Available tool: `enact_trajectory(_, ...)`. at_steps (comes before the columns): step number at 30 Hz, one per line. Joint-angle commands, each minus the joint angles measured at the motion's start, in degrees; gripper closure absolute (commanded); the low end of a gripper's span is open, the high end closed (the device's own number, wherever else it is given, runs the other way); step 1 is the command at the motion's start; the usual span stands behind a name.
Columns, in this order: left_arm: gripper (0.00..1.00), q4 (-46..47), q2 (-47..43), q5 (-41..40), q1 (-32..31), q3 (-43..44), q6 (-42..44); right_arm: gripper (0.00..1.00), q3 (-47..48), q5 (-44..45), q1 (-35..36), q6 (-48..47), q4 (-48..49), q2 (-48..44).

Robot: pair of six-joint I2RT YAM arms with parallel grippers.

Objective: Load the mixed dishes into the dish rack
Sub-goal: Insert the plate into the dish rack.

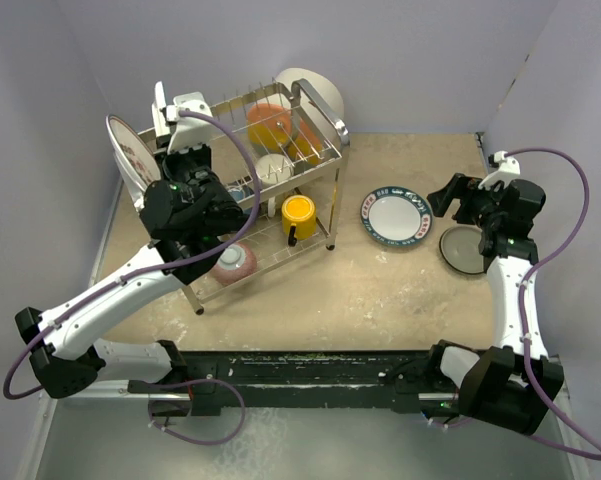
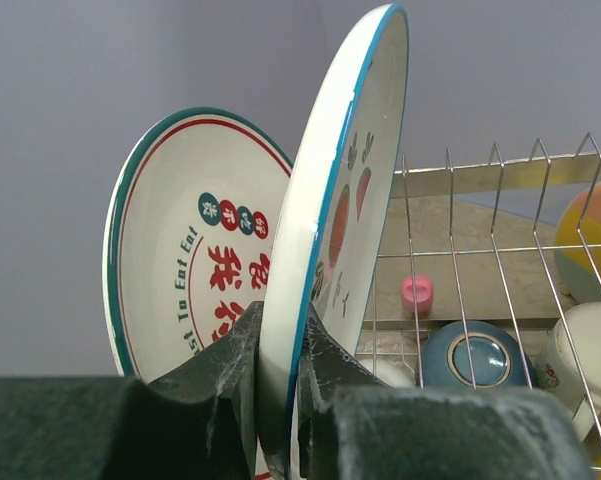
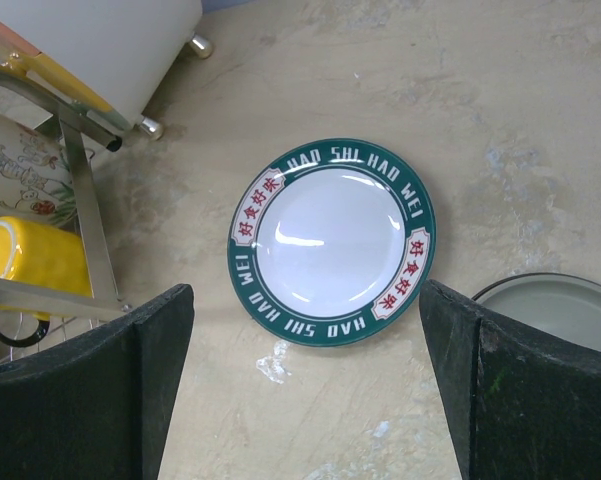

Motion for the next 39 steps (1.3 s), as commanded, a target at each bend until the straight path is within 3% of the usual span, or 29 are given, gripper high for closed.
enact_trajectory(1, 0.77, 4.2, -2.2, -1.1, 0.3, 0.1, 0.0, 0.05, 0.8, 0.5, -0.3, 0.6, 1.5, -1.5)
enact_trajectory(8, 0.50, 4.4, -2.3, -1.1, 0.3, 0.2, 0.0, 0.05, 0.8, 0.6, -0.3, 0.6, 1.5, -1.5)
enact_trajectory(17, 0.35, 4.7, -1.7, -1.1, -1.3, 4.5, 0.7, 0.05, 0.8, 0.5, -0.3, 0.5, 1.6, -1.4)
enact_trajectory(19, 0.35, 4.7, -1.5, -1.1, -2.1, 5.8, 0.8, 0.05, 0.8, 0.5, -0.3, 0.6, 1.6, -1.4)
enact_trajectory(26, 0.56, 4.5, -3.2, -1.1, -2.9, 7.1, 0.8, 0.04, 0.9, 0.5, -0.3, 0.6, 1.5, -1.4)
enact_trajectory(31, 0.63, 3.6, -4.7, -1.1, -2.9, 6.8, 0.7, 0.05, 0.9, 0.5, -0.3, 0.5, 1.5, -1.4)
enact_trajectory(33, 0.61, 3.4, -4.9, -1.1, -3.0, 7.0, 0.5, 0.05, 0.9, 0.6, -0.3, 0.6, 1.5, -1.4)
enact_trajectory(39, 0.41, 3.3, -3.7, -1.1, -3.5, 8.5, 1.0, 0.05, 0.9, 0.6, -0.3, 0.4, 1.5, -1.4)
